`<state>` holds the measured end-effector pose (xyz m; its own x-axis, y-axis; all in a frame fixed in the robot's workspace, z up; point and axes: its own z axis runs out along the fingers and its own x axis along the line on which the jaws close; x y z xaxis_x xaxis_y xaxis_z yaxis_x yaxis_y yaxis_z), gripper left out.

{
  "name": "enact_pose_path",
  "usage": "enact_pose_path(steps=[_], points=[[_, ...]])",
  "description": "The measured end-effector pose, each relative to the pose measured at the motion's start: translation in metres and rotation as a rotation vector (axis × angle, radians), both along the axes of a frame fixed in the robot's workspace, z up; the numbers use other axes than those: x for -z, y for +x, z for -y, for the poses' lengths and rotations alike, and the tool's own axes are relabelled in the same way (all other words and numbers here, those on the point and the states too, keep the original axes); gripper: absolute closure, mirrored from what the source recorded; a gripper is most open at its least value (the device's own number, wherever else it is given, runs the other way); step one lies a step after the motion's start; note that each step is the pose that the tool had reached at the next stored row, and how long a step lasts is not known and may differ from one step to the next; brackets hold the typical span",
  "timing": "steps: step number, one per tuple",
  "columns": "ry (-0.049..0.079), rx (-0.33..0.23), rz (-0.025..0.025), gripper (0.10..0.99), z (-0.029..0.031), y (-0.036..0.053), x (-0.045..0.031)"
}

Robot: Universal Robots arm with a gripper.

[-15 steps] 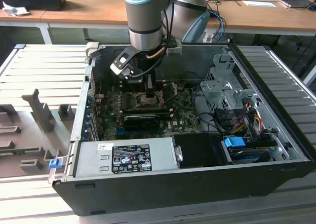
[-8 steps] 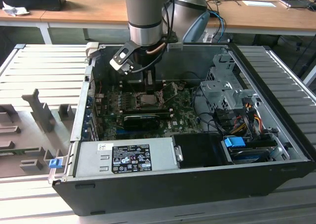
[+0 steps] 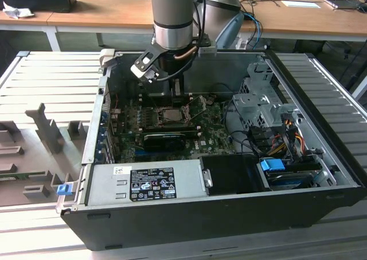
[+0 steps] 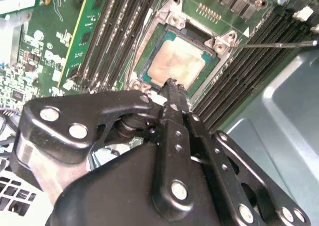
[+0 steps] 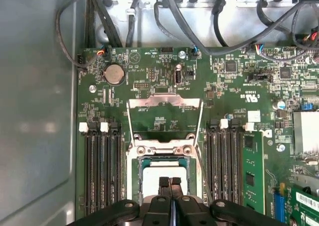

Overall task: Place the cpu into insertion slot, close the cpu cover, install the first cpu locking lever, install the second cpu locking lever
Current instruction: 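Close the cpu cover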

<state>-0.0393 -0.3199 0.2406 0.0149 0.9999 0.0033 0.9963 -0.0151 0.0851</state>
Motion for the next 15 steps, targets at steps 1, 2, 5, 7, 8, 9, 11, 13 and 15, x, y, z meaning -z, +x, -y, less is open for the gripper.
enact_pose_path(steps=[1, 2, 5, 7, 8, 9, 11, 13, 15], points=[[0.0, 0.0, 0.0001, 0.98, -0.0001, 0.0, -0.0011], [0.0, 0.0, 0.0001, 0.98, -0.0001, 0.0, -0.0028], [0.0, 0.0, 0.0, 0.98, -0.0001, 0.0001, -0.0132], [0.0, 0.0, 0.0, 0.98, 0.0, 0.0, -0.0214], [0.0, 0.0, 0.0001, 0.98, -0.0001, 0.0001, -0.0261], [0.0, 0.0, 0.0001, 0.98, -0.0001, 0.0001, -0.0315], [0.0, 0.0, 0.0002, 0.98, -0.0001, 0.0001, -0.0321], [0.0, 0.0, 0.0001, 0.98, 0.0, 0.0001, -0.0321], [-0.001, 0.0, -0.0001, 0.98, 0.0, 0.0007, -0.0322]])
